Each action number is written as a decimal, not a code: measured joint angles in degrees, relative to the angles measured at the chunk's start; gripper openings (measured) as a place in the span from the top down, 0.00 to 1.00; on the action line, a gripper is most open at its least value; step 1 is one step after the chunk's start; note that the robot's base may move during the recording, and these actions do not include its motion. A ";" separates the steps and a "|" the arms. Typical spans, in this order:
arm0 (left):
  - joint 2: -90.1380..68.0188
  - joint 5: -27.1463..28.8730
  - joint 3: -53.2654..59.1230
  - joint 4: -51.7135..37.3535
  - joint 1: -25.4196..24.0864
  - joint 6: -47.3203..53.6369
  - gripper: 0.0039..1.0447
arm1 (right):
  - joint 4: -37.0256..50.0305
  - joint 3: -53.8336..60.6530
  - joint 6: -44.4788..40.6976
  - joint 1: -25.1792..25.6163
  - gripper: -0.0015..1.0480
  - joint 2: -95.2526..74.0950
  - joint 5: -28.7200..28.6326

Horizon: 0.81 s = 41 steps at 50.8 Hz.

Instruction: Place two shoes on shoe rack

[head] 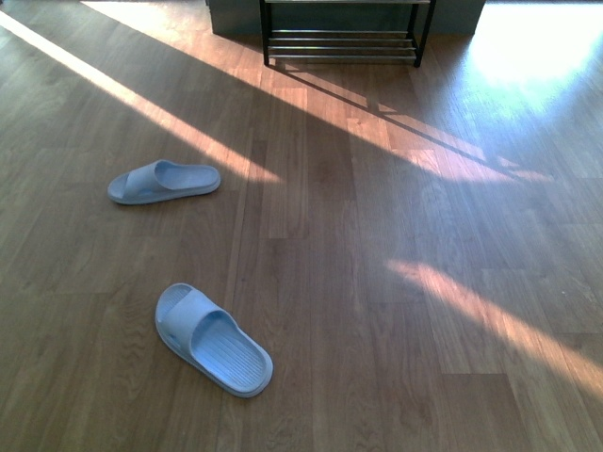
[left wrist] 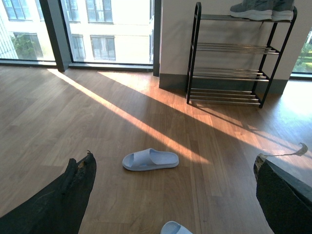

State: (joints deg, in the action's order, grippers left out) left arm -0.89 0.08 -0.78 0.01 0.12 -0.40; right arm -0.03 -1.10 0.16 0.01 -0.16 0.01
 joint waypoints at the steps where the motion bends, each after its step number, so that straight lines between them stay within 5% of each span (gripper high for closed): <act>1: 0.00 0.00 0.00 0.00 0.00 -0.02 0.09 | 0.00 0.00 0.00 0.00 0.09 0.00 -0.02; 41: 0.00 -0.09 0.00 0.00 0.00 0.00 0.09 | 0.00 0.00 0.00 0.00 0.09 -0.04 0.02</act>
State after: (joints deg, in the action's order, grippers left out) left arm -0.89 -0.01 -0.78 0.01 0.12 -0.40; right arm -0.03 -1.10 0.16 0.01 -0.21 0.03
